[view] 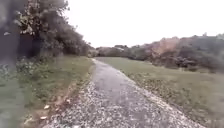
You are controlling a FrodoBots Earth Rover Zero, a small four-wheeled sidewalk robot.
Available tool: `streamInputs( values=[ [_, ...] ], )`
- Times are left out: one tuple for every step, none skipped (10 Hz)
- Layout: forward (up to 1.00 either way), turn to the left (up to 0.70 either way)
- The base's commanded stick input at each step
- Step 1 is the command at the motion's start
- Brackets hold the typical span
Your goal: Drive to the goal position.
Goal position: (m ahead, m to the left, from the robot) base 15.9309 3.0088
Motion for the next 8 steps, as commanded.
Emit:
streamInputs(
  values=[
    [0.98,0.0],
    [0.98,0.0],
    [0.98,0.0],
    [0.98,0.0],
    [0.98,0.0],
    [0.98,0.0],
    [0.98,0.0],
    [0.98,0.0]
  ],
)
